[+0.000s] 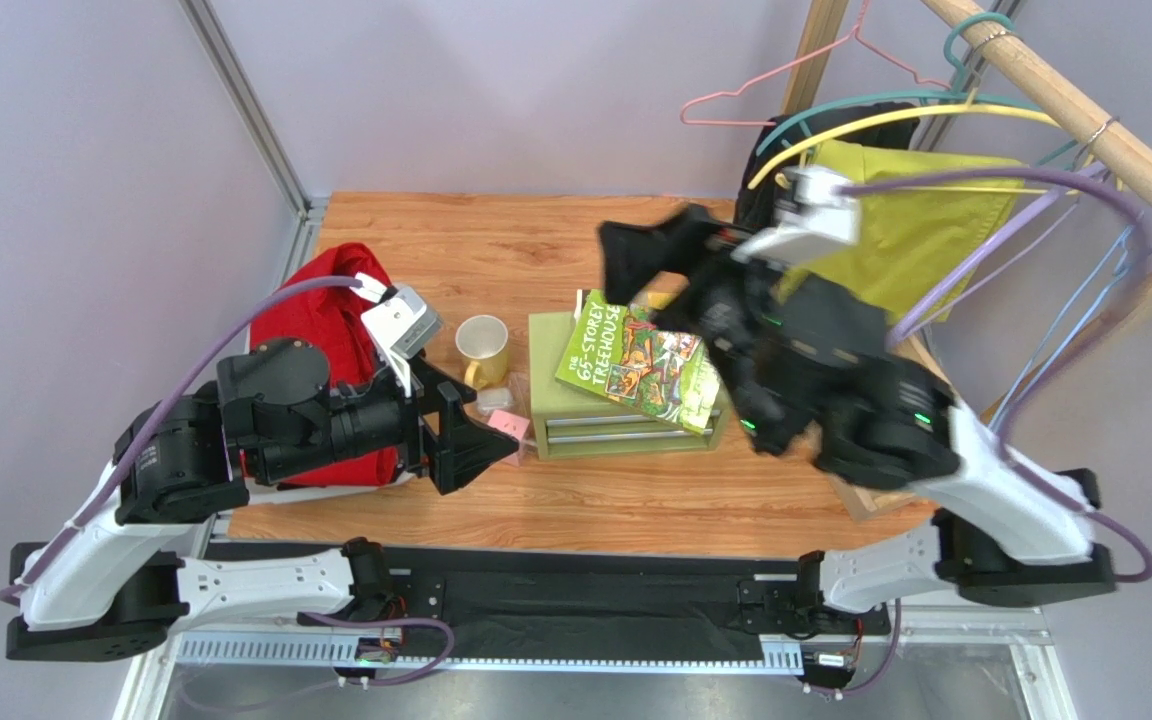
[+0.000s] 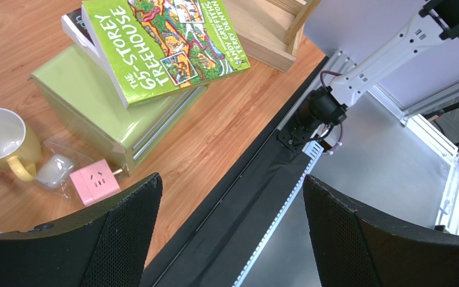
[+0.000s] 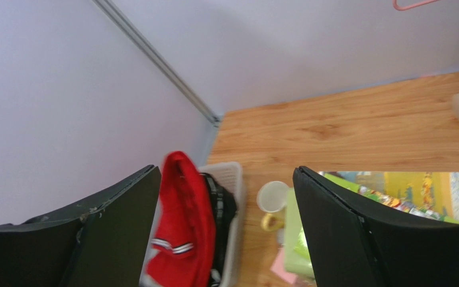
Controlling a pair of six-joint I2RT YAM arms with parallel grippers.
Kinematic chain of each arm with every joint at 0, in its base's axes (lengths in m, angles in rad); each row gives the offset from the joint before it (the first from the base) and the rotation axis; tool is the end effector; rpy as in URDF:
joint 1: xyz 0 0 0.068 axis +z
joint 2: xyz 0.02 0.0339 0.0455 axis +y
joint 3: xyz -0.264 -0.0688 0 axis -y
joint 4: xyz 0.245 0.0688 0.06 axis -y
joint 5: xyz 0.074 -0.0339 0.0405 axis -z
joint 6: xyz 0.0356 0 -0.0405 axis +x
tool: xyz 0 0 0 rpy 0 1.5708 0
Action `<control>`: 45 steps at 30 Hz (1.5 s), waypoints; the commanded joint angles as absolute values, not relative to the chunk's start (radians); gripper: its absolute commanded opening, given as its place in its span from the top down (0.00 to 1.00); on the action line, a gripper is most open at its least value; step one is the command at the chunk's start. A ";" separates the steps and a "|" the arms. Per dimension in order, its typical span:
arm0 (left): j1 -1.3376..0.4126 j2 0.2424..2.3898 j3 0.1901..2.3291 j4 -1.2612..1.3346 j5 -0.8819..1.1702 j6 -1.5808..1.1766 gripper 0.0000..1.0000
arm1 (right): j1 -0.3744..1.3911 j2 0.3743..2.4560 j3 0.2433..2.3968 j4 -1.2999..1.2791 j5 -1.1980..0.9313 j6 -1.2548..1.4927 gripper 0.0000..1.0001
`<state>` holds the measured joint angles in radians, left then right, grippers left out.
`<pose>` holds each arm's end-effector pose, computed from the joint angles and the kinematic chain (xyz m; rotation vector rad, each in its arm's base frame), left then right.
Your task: Remove the trousers from the hanger
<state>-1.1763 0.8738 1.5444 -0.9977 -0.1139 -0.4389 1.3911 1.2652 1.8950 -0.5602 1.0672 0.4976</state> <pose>0.0455 -0.0989 0.4801 0.6509 1.9137 -0.9664 0.0654 0.1855 0.5644 0.1857 1.5682 0.6966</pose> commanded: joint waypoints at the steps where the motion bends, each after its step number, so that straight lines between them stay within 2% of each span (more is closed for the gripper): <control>1: -1.173 0.851 1.529 -0.983 -0.130 -0.494 0.09 | 1.127 1.446 2.021 -0.883 0.844 0.568 0.13; 6: -1.172 0.828 1.517 -1.005 -0.140 -0.543 0.10 | 0.942 1.667 2.199 -0.891 0.808 0.438 0.10; 12: -1.173 0.825 1.525 -1.038 -0.172 -0.568 0.10 | 0.832 1.873 2.526 -0.868 0.940 0.351 0.07; 16: -1.172 0.845 1.549 -1.069 -0.186 -0.574 0.10 | 0.703 1.873 2.468 -0.755 0.966 0.408 0.15; 19: -1.173 0.854 1.560 -1.088 -0.196 -0.575 0.10 | 0.625 1.891 2.457 -0.738 0.960 0.479 0.15; 25: -1.173 0.891 1.580 -1.103 -0.215 -0.563 0.10 | 0.473 1.907 2.459 -0.676 0.700 0.645 0.16; 29: -1.172 0.939 1.652 -1.134 -0.235 -0.522 0.10 | 0.431 1.913 2.454 -0.681 0.641 0.768 0.18; 37: -1.170 0.937 1.651 -1.112 -0.259 -0.489 0.09 | 0.371 1.965 2.482 -0.794 0.637 1.010 0.23; 45: -1.164 0.943 1.672 -1.118 -0.278 -0.451 0.09 | 0.341 1.990 2.468 -0.824 0.652 1.081 0.24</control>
